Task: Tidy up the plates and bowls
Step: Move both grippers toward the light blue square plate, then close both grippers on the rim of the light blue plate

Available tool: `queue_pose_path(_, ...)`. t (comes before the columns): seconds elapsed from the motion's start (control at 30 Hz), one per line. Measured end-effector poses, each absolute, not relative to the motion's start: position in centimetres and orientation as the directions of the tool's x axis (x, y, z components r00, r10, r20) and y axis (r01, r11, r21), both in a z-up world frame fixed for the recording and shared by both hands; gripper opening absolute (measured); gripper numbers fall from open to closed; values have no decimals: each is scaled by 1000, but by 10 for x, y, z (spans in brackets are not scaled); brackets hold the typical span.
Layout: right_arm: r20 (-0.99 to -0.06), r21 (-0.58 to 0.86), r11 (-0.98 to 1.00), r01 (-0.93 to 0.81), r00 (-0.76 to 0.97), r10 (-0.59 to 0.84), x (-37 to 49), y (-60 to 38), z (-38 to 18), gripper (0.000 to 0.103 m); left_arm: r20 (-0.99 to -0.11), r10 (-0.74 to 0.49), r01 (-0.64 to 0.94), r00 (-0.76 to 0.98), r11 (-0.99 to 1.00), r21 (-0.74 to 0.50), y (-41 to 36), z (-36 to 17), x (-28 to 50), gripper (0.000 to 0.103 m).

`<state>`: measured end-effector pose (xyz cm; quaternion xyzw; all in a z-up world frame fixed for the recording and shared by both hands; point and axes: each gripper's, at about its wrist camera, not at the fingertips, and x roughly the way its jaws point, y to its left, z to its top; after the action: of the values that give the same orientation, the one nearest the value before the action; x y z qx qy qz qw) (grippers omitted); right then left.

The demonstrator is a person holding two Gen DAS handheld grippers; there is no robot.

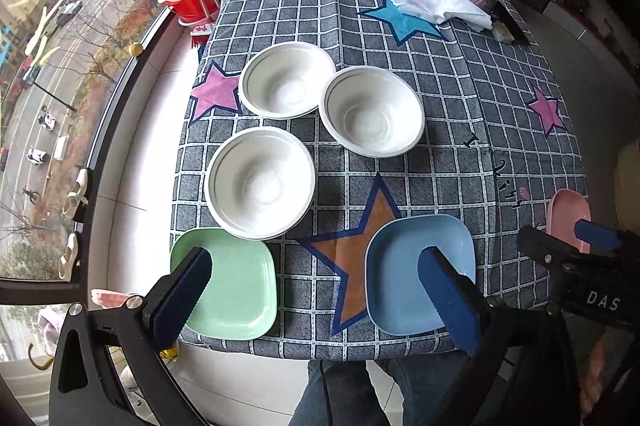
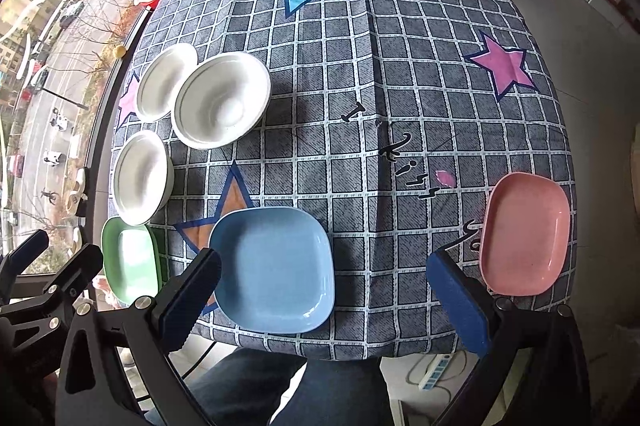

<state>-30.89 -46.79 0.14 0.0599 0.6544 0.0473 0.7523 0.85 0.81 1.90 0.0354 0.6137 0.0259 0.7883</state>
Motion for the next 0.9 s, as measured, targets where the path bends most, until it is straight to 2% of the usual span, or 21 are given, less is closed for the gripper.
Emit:
queue_pose_path(0.53,-985,135,991,23,110,131,-308,-474,-9,103,-978,83,26,189,996,89,-6,0,13,103)
queue_pose_path(0.9,-994,98,995,8,-53,98,-324,-483,-69,103,-992,122,21,32,992,122,-10,-74,2,103)
